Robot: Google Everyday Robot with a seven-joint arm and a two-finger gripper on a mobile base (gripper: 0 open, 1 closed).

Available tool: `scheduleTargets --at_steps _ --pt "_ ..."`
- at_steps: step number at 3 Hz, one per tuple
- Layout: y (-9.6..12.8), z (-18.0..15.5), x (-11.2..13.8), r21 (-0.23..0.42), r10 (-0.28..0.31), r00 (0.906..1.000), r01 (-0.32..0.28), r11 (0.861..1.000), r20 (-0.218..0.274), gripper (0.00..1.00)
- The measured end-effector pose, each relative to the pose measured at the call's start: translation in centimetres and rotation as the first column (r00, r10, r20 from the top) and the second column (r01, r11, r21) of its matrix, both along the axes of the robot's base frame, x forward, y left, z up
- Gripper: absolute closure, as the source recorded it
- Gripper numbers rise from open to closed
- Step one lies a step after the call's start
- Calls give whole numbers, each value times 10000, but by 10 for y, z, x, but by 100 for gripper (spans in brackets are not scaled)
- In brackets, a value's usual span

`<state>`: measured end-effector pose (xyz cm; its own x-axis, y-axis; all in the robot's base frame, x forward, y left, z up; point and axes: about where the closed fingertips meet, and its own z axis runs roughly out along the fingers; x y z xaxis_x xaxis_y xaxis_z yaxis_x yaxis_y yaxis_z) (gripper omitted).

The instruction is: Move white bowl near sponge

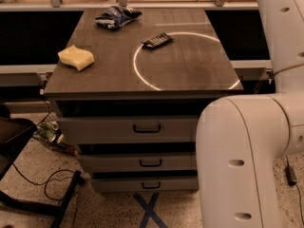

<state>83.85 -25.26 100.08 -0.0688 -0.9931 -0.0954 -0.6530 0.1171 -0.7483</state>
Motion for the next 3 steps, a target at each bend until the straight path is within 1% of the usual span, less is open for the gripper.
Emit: scheduleTargets --at_steps 1,2,3 --pt "-17 55 -54 -73 100 9999 -101 9999 -85 100" --pt "-16 55 -54 -73 101 9999 -102 9999 -86 100" --pt "-14 53 -47 -58 -28 10000 28 10000 -5 100"
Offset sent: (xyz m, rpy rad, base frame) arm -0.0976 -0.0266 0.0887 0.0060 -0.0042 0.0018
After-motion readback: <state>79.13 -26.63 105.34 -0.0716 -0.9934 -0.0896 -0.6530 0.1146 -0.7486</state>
